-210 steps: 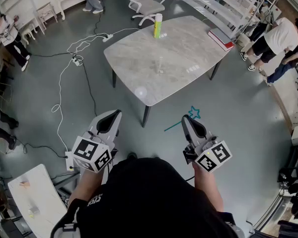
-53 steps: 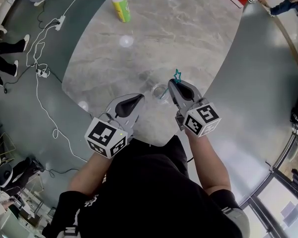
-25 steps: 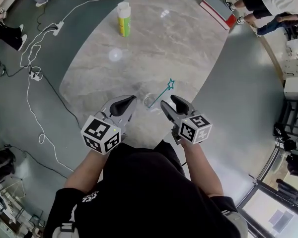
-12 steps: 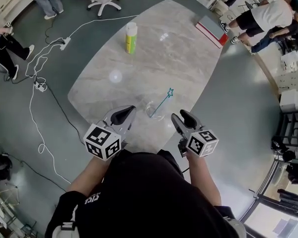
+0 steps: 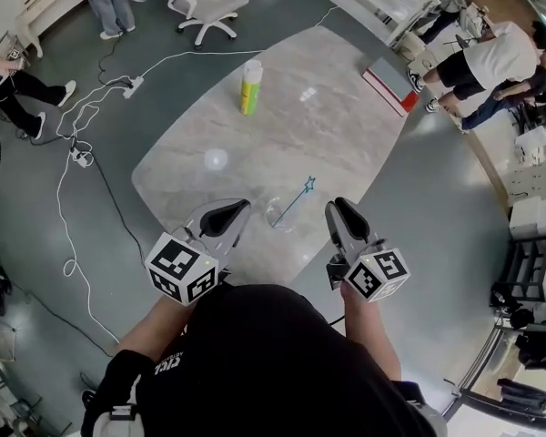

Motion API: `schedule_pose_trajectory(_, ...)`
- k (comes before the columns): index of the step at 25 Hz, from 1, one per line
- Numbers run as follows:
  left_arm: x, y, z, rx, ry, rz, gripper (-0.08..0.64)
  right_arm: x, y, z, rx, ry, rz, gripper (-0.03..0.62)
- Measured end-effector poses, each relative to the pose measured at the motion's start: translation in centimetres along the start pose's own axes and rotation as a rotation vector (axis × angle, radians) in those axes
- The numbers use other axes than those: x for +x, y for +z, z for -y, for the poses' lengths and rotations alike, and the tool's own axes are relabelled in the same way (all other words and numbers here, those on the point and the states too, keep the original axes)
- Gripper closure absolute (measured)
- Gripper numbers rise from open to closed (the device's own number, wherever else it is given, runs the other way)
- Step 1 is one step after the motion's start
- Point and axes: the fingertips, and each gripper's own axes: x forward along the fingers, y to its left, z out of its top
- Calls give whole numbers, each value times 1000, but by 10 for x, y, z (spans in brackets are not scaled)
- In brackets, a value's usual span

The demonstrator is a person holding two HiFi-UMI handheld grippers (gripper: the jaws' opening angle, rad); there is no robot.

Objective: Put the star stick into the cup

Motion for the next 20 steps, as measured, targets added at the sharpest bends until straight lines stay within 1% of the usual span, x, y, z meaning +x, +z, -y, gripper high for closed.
schedule_pose_trajectory(4,0,19,12,3,59,54,558,-1,41,-3,-65,83,58,503)
schedule_pose_trajectory(7,-1,27,22,18,95,72,558,-10,57,-4,-71,132,91,525)
schedule_pose_trajectory(11,-7,34,31,62,144,85,558,-17,58,-7,-76,185,89,578)
schedule_pose_trajectory(13,-11,39,31,71,170,94,558,-19,58,-5,-76,200,83,578)
schedule_pose_trajectory(16,-16,49,29,82,206,111,558,-25,62,-3,-88,219,99,578)
schedule_pose_trajectory(20,-19,59,36,122,231,130,558,-41,69,-8,-154,243,136,578)
